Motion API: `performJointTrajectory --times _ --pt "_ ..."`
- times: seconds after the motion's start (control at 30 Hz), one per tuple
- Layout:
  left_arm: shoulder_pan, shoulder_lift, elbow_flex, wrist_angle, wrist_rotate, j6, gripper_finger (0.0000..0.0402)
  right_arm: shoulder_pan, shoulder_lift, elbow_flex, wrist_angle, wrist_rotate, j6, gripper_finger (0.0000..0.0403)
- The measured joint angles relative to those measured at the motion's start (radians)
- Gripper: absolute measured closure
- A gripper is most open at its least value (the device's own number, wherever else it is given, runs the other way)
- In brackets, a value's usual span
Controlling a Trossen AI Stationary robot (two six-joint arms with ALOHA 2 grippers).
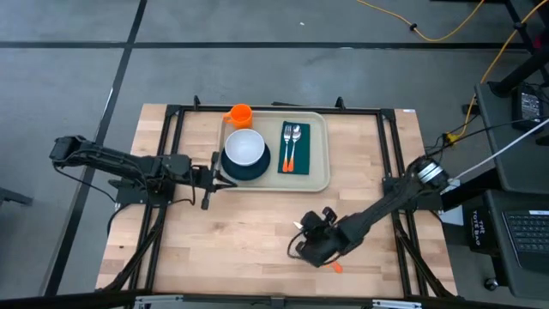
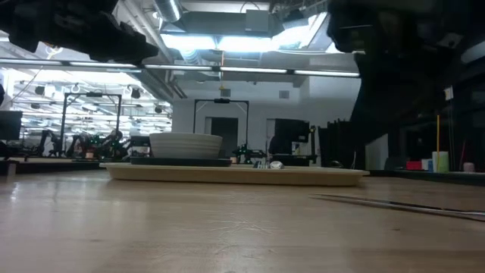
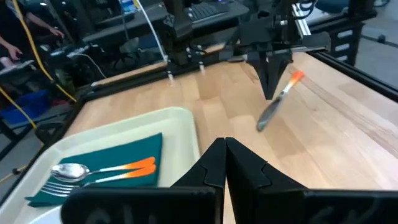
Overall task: Set up tray
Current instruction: Put the orange table knife on top of the green table napkin on the brown serving tray to the right of the orange spoon
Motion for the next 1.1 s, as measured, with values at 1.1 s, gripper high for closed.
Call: performJointTrajectory --times 1.1 --pt "-0.095 0.159 0.0 0.097 -0.006 0.002 0.0399 0.34 0.149 0.31 -0.421 -0.381 0.951 0.0401"
